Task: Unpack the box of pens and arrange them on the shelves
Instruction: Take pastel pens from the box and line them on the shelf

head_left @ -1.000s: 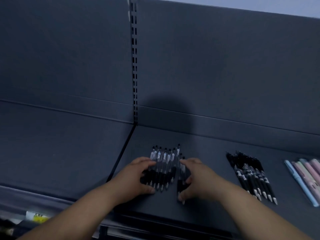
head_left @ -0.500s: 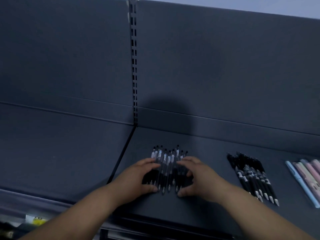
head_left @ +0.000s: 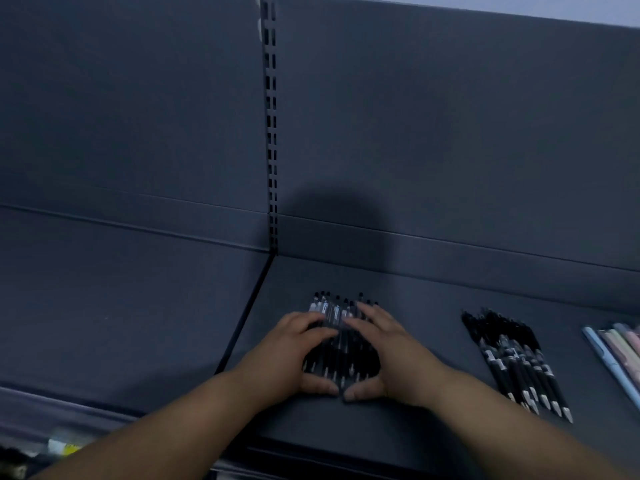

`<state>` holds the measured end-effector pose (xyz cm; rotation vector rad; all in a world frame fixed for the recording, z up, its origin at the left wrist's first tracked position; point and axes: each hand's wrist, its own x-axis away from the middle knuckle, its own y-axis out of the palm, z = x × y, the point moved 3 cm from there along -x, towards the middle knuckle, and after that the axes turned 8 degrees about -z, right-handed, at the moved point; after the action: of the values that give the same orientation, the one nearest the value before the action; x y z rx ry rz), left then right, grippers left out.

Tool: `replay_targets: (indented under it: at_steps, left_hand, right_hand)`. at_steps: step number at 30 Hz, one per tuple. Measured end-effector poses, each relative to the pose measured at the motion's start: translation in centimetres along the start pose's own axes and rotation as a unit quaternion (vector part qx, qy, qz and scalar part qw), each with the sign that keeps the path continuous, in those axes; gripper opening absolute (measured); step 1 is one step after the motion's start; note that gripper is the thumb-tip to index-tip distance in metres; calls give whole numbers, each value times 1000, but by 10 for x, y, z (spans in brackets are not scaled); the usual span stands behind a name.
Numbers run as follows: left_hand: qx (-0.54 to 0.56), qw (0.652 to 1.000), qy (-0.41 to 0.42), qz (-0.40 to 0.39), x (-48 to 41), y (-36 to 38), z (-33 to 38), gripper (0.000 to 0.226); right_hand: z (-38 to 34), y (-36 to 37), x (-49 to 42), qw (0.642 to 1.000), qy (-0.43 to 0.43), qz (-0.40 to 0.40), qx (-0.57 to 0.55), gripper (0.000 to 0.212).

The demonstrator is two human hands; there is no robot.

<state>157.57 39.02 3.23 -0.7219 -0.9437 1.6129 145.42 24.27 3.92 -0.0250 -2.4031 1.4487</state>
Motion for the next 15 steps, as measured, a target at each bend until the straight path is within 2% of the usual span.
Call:
replay_targets:
  at_steps: [2,4,8,11,15]
  left_hand:
    - [-4,1000,-1,6,-3,-1,0,94]
    - [-4,1000,4,10,-6,-3,0,97]
    - [12,1000,-12,1,-3,-3,1,100]
    - [26,999,-33,5,4,-2,3,93]
    - [43,994,-92,41,24,-1,14,83]
  right_hand:
    - [2,2,1,1000,-9,22,-17,116]
    - [3,4,2,999,-16,38,-20,108]
    - [2,7,3,998,-20,48,-28,117]
    - [2,10,4,998,-27,61,-9,99]
    - [-4,7,10,998,-45,48,10,89]
